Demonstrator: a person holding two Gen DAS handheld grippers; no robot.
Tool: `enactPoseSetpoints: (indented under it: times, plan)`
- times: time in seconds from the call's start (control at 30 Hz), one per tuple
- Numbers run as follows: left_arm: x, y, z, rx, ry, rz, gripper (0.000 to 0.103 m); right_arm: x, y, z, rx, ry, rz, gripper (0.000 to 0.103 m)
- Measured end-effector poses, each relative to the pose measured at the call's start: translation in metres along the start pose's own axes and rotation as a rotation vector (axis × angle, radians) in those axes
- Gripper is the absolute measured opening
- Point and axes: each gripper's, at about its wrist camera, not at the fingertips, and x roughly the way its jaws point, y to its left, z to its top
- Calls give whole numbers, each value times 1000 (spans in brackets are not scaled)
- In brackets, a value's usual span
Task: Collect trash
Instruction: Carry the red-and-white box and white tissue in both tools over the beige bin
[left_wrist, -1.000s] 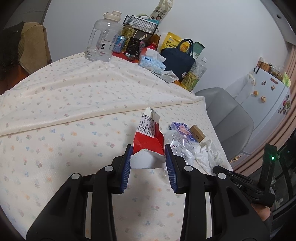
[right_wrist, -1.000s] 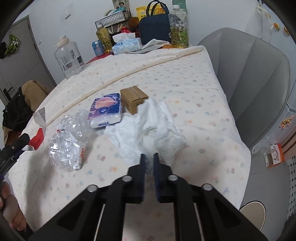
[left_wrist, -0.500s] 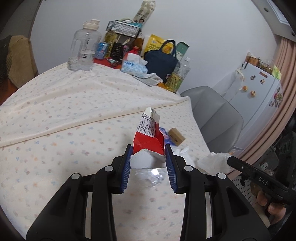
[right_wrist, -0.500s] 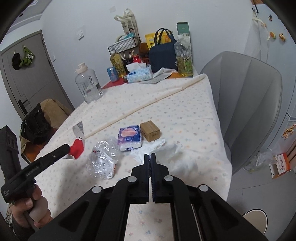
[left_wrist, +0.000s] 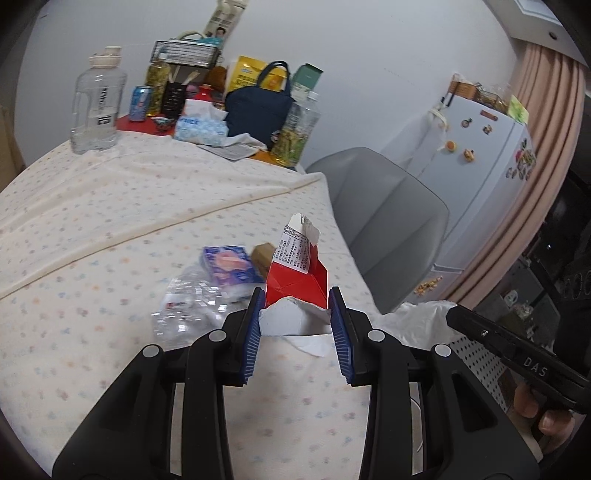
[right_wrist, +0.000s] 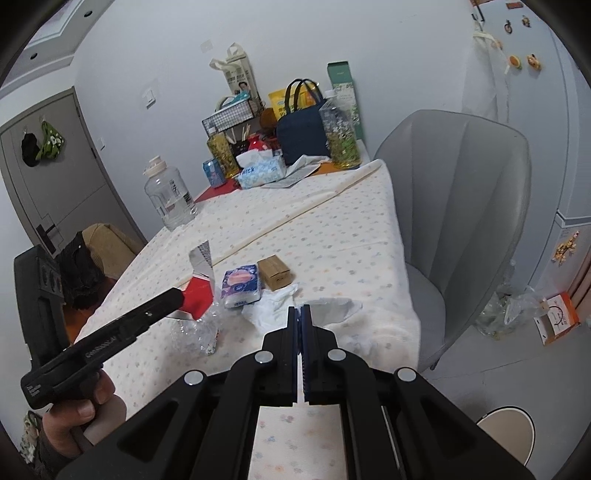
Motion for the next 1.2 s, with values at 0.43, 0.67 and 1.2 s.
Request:
enactPoseSetpoints:
  times: [0.43,0.67,1.2]
  plan:
    - [42,-93,-7,130,68,-126,35,-55,-96,-17,137,-49,-183,3]
    - [62,-141,-20,203,114,-184,35,-73,-147,-35,207,-38,-271,3]
    - [118,-226,-65,329,257,-244,35,-82,-240,-95,366,23,-365,3]
